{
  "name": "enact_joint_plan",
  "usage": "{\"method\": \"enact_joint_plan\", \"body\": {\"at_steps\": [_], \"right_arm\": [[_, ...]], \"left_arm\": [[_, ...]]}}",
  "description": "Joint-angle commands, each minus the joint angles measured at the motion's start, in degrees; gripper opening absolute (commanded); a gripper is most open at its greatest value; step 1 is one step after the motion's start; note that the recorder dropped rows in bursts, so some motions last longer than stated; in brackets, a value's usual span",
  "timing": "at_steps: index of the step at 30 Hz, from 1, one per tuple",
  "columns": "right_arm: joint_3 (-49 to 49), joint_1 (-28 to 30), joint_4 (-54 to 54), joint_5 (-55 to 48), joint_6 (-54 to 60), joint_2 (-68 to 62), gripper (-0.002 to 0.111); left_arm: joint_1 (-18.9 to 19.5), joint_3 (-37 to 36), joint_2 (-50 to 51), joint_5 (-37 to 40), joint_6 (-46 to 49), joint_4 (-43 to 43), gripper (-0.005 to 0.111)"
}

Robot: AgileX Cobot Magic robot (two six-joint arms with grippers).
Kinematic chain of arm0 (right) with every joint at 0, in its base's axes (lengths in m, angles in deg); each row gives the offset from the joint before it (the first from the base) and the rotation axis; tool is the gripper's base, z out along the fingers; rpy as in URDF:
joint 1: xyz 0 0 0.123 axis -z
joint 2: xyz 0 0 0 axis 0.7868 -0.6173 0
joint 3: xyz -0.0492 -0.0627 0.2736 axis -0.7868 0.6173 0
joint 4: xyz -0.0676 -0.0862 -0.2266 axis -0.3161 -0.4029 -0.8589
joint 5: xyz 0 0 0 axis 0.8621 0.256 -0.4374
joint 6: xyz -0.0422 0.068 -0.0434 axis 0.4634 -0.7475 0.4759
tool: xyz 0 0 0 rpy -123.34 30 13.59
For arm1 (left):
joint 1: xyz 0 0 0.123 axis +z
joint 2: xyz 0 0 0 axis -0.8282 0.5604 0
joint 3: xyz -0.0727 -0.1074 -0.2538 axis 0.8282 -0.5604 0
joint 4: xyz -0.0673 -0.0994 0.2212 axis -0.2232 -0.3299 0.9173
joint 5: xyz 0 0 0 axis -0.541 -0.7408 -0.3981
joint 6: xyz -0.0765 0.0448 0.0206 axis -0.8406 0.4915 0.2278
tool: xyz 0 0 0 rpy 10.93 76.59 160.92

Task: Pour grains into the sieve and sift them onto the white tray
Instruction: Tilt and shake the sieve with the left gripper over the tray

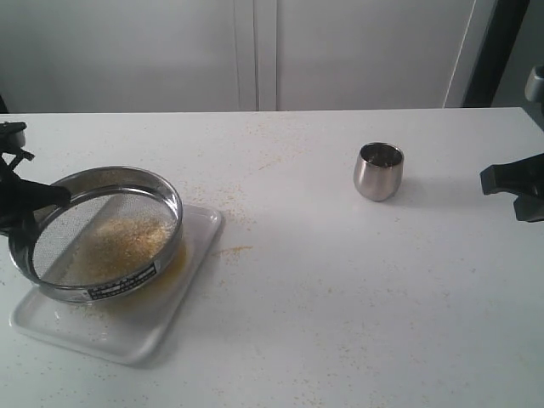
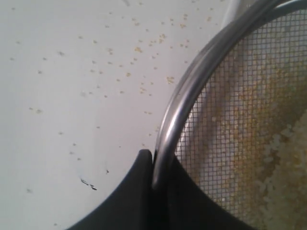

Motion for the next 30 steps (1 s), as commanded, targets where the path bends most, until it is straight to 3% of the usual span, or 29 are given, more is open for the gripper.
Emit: {"method": "enact_joint_plan", "body": {"at_steps": [1, 3, 5, 8, 11, 13, 18, 21, 24, 30], "right_arm": [[0.2, 0.4, -0.4, 0.4, 0.1, 0.5, 0.0], [0.2, 0.4, -0.4, 0.4, 0.1, 0.5, 0.0], [0.2, 0.4, -0.4, 0.4, 0.1, 0.5, 0.0], [0.2, 0.4, -0.4, 0.4, 0.1, 0.5, 0.0], [0.2, 0.4, -0.4, 0.4, 0.1, 0.5, 0.0], [0.2, 0.4, -0.4, 0.4, 0.1, 0.5, 0.0], [0.2, 0.4, -0.4, 0.4, 0.1, 0.5, 0.0], [0.2, 0.4, -0.4, 0.4, 0.1, 0.5, 0.0], [0.2, 0.4, -0.4, 0.4, 0.1, 0.5, 0.0], [0.2, 0.4, -0.4, 0.4, -0.2, 0.5, 0.0]], "left_arm": [[-1.1, 0.2, -1.2, 0.6, 7.8, -8.2, 0.0], [-0.5, 0.2, -1.2, 0.0, 9.6, -6.4, 0.0], [1.1, 0.1, -0.4, 0.4, 5.3, -4.9, 0.0], [2.0, -0.5, 0.0, 1.1, 2.5, -8.5, 0.0], [0.3, -0.5, -1.2, 1.0, 12.1, -16.1, 0.0], [-0.1, -0.5, -1.4, -0.3, 16.9, -15.3, 0.0], [2.6, -3.1, -0.6, -2.2, 8.8, -14.3, 0.0], [0.7, -3.0, -1.4, -1.7, 13.2, -18.7, 0.0], [-0.8, -2.8, -2.2, -3.2, 19.6, -16.9, 0.0], [1.1, -3.7, -1.4, -2.8, 9.2, -14.4, 0.0]]}}
